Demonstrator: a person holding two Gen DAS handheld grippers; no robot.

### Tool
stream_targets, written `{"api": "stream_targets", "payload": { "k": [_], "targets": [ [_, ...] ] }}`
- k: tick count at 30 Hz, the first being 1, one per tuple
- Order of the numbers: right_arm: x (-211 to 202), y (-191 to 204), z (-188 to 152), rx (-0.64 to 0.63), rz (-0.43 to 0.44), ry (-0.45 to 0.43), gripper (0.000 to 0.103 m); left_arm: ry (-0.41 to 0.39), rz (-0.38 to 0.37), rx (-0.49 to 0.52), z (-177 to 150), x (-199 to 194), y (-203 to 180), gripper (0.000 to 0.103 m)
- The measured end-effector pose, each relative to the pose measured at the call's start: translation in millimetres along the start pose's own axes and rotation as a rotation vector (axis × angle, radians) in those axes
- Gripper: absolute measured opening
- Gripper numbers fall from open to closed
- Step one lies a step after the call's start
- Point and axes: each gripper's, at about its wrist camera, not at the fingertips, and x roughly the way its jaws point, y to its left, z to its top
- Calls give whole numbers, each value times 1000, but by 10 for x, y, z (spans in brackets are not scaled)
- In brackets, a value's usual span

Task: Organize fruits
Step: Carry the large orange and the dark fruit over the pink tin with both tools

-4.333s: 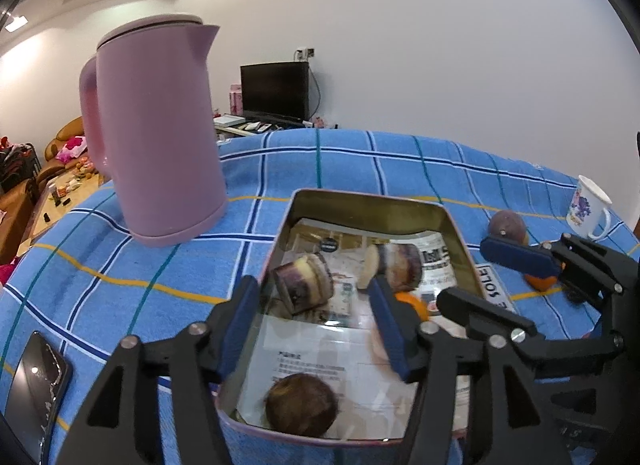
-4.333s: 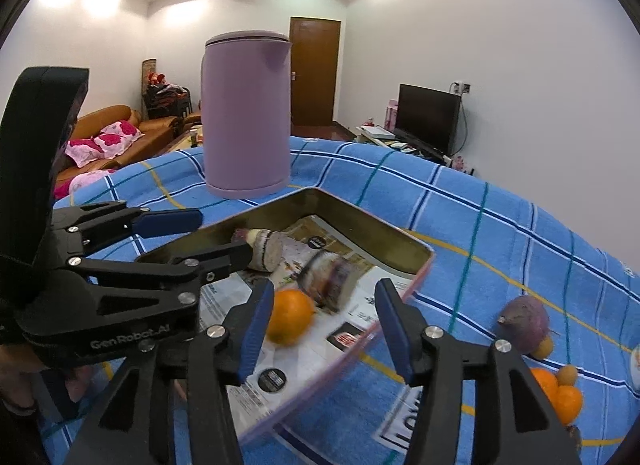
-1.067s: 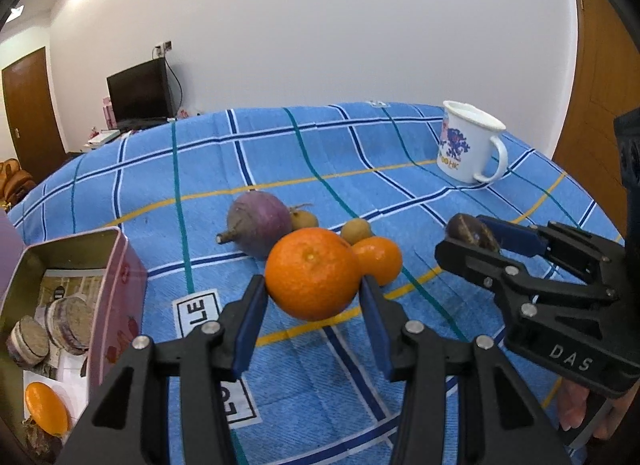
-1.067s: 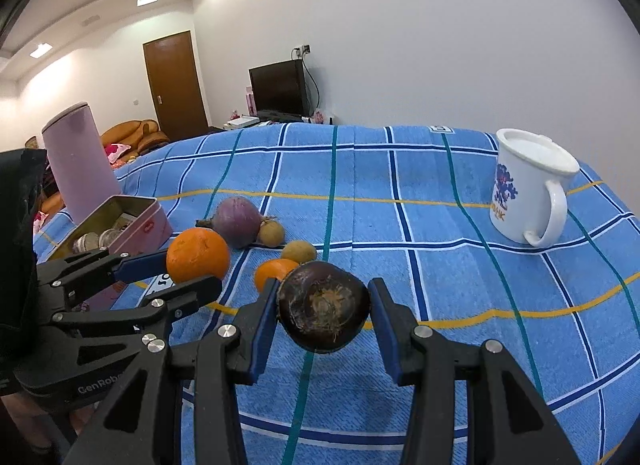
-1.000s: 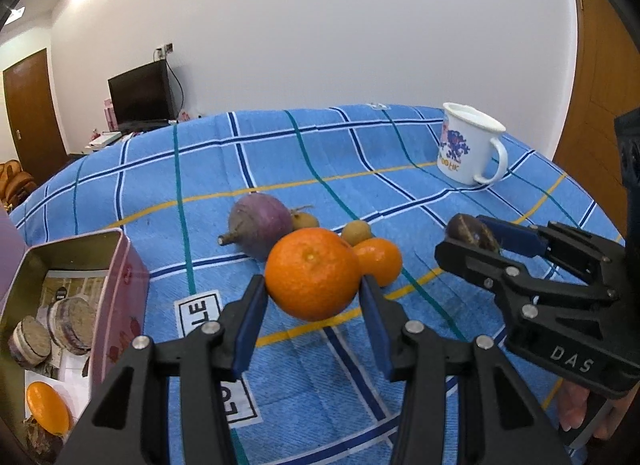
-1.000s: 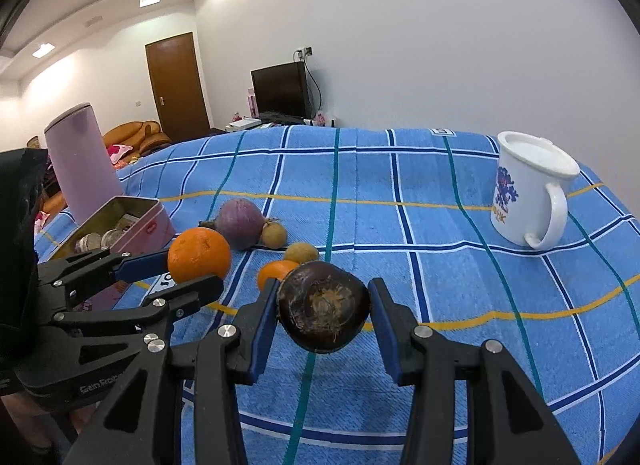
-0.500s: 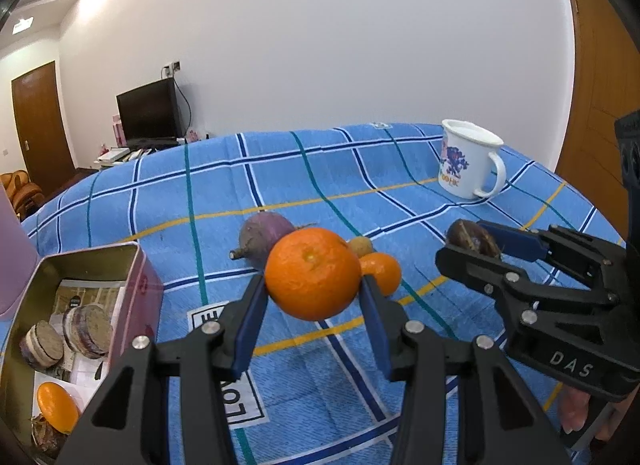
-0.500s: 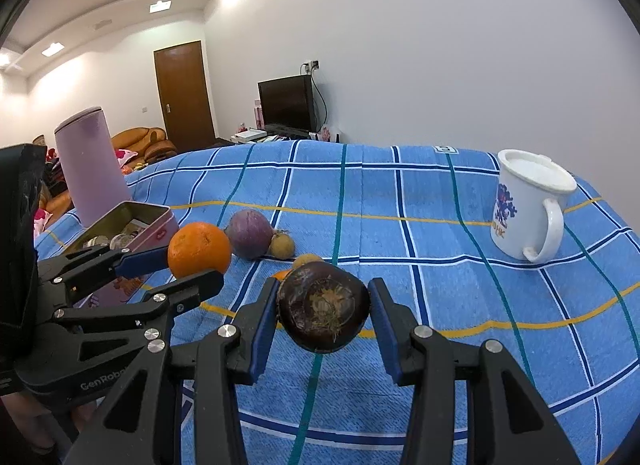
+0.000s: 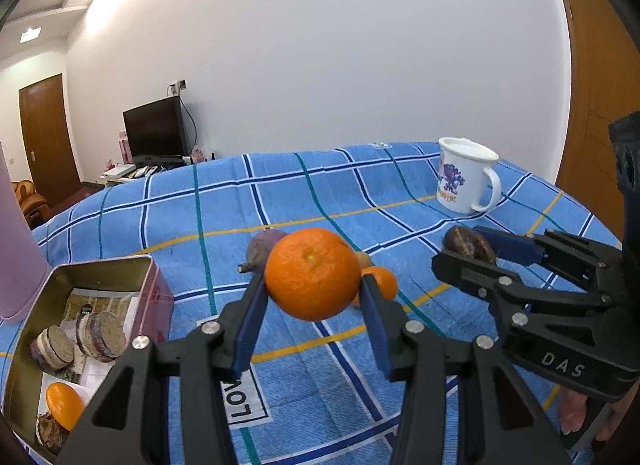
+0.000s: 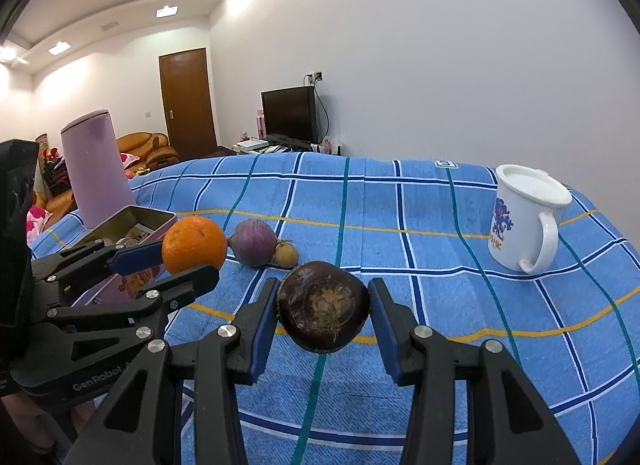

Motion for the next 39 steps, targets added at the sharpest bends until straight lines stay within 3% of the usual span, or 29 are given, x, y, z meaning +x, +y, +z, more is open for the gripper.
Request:
{"api": "stream_targets", "payload": {
  "k": [39],
  "targets": [
    [-286, 86, -37, -43, -23, -151, 46, -129, 50, -8, -61, -304, -23, 49]
  ]
}}
